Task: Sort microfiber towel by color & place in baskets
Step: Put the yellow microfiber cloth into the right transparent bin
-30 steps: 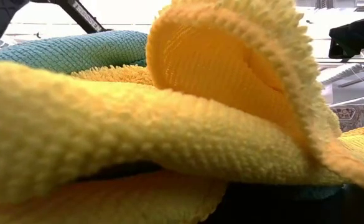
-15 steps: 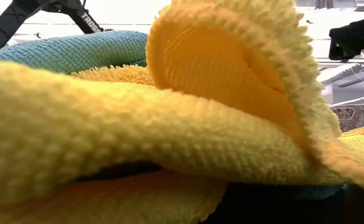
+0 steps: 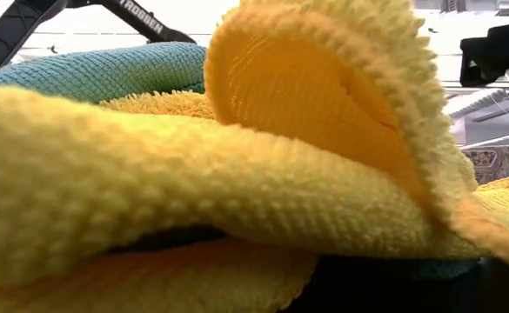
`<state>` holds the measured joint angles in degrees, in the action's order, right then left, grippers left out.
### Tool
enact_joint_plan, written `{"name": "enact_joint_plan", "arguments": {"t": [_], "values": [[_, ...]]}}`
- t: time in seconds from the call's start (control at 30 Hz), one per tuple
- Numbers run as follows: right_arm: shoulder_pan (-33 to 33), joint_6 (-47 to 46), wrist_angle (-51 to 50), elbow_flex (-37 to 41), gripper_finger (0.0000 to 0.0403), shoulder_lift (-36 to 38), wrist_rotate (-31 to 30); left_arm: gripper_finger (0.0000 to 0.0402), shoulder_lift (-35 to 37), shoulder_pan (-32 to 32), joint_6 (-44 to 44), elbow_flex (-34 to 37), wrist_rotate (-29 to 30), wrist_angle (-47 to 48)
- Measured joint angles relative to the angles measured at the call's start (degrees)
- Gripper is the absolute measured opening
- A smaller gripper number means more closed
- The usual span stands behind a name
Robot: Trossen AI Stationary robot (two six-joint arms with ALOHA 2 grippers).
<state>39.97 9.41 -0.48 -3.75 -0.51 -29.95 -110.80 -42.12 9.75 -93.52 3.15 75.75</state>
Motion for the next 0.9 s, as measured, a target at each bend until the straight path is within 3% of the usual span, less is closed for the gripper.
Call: {"name": "enact_joint_plan", "arguments": {"t": [0.47, 0.63, 0.73, 0.9], "values": [[0.0, -2.7, 11.84, 0.0, 0.0146, 0.0, -0.57, 0.0001, 0.0, 10.02, -1.95, -26.44, 7.35, 12.38], [0.0, 0.51, 15.26, 0.0, 0.0147, 0.0, -10.58, 0.0, 0.07, 13.0, -1.98, -36.33, 9.73, 13.3], [-0.05, 2.95, 17.58, 0.0, 0.0164, -0.02, -13.88, 0.0, 0.07, 14.55, -1.93, -41.24, 11.21, 13.41], [-1.31, 7.18, 24.16, 0.0, 0.0233, -0.07, -13.8, 0.0, 2.19, 16.49, -1.22, -41.24, 12.2, 9.56]]}}
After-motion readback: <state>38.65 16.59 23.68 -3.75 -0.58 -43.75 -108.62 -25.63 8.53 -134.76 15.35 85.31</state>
